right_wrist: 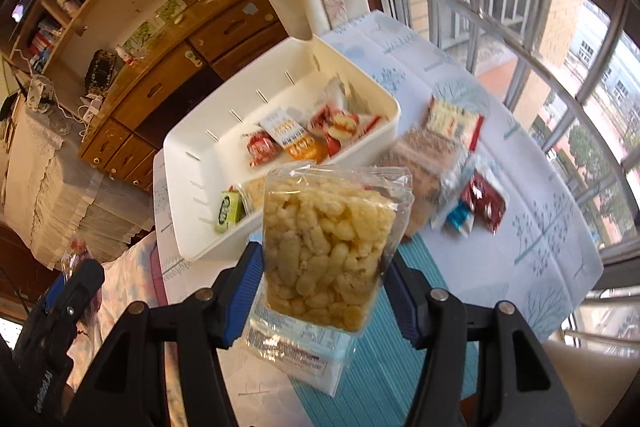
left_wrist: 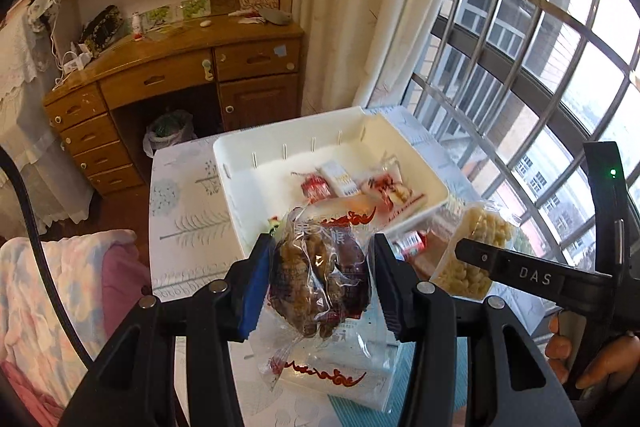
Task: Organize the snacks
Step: 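Lift both held bags and carry them over the white tray, then release both bags into the white tray by opening both tools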
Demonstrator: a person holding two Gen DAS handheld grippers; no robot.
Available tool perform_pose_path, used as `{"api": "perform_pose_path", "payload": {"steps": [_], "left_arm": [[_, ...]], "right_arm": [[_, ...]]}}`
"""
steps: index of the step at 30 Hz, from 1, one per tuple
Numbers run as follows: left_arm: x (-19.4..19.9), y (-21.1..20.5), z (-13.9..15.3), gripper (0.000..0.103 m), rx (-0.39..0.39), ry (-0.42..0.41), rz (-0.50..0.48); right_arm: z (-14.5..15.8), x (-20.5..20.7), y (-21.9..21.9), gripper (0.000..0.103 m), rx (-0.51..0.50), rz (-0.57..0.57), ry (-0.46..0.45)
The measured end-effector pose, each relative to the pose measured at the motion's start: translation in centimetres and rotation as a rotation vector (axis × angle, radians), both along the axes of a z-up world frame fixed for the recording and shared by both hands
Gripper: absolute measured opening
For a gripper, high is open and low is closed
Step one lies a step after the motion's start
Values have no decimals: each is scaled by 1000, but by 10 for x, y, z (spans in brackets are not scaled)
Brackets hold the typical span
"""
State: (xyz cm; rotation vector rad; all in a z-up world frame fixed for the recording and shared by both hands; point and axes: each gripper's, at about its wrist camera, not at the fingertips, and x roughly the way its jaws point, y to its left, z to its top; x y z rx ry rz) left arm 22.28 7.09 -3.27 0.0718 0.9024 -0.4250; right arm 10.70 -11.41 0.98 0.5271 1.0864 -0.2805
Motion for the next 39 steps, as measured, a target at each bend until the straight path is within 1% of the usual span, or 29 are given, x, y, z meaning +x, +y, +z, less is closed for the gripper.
{"api": "perform_pose_path", "payload": {"steps": [7, 17, 21, 24, 32, 33, 34, 35, 36, 37, 38, 39], "left_arm": [[23, -11, -2, 47, -36, -12, 48], [65, -35, -20, 47, -73, 18, 113], [79, -44, -34, 48, -65, 44, 138], [88, -50, -47, 48, -53, 80, 156], [101, -52, -74, 49, -28, 160, 198], [102, -51, -74, 50, -31, 165, 202], [102, -50, -74, 56, -34, 166, 206], [102, -49, -74, 70, -33, 168, 208], [101, -48, -73, 77, -32, 168, 209], [100, -47, -72, 83, -30, 164, 210], [99, -46, -70, 83, -27, 160, 212], [97, -45, -68, 83, -25, 161, 209]], "right_arm": [[9, 30, -11, 60, -52, 68, -42], [3, 69, -26, 60, -111, 186, -97], [-3, 82, -28, 60, -135, 239, -116], [-10, 90, -31, 60, -144, 265, -115], [-29, 103, -35, 60, -123, 294, -77], [-29, 104, -35, 60, -123, 293, -74], [-30, 104, -35, 60, -121, 293, -69], [-30, 105, -36, 61, -113, 295, -64], [-31, 105, -37, 63, -99, 293, -59], [-30, 105, -38, 67, -89, 288, -59], [-29, 104, -39, 73, -79, 276, -65], [-26, 102, -39, 75, -77, 262, -75]]}}
